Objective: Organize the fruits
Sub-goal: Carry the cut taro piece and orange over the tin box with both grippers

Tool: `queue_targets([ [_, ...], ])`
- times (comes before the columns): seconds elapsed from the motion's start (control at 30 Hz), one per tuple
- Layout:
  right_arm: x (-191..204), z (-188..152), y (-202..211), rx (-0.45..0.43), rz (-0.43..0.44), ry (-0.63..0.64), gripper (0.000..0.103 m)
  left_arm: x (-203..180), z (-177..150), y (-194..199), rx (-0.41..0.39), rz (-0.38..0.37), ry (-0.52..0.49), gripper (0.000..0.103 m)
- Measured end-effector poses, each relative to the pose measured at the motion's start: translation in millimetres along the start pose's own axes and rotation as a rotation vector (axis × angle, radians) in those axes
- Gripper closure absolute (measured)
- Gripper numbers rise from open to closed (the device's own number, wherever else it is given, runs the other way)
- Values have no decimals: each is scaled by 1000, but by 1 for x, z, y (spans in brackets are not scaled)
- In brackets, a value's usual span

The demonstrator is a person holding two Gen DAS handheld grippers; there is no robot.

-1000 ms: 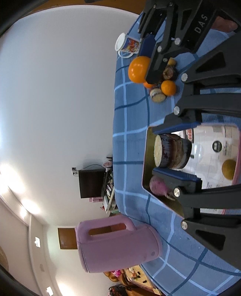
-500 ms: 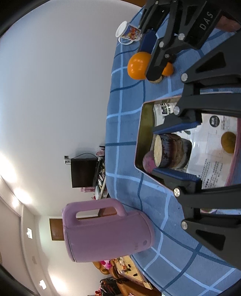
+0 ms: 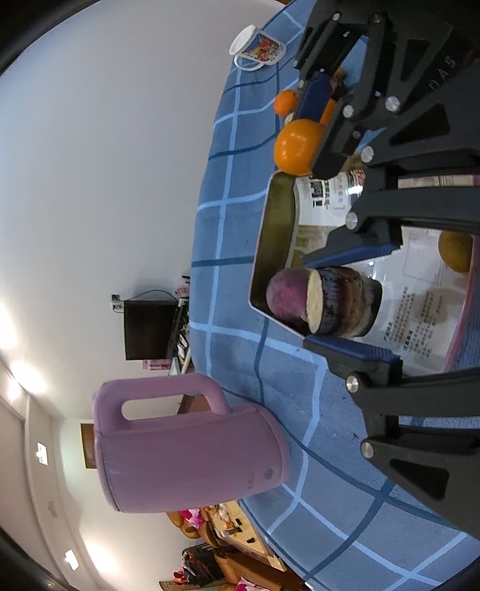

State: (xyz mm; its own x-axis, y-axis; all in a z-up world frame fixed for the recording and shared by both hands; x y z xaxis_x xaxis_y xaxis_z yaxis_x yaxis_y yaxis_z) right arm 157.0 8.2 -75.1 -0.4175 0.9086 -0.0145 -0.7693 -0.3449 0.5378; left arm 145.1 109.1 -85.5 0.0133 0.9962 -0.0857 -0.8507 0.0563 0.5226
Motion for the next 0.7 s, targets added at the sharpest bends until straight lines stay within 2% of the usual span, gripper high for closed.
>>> queue_targets([
  [0.3, 11, -13, -14, 36, 14, 14, 65, 9, -10, -11, 54, 30, 18, 65],
  [0.7, 15, -17, -24, 81, 36, 17, 65, 11, -12, -16, 79, 29, 22, 64],
])
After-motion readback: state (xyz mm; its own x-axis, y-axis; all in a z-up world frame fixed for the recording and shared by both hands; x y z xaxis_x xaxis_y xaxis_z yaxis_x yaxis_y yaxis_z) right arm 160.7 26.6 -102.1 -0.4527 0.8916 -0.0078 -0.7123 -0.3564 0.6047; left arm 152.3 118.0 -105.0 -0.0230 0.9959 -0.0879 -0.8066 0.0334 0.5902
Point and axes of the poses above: each gripper's, at about its wrist camera, not at the fingertips, and y roughly against the way its jaws point, x to its left, z to its top, the point moved 10 cm from there along -y, roughly the way its jaws point, and after that the axes turned 4 degrees about -z, right-handed, at the moved point
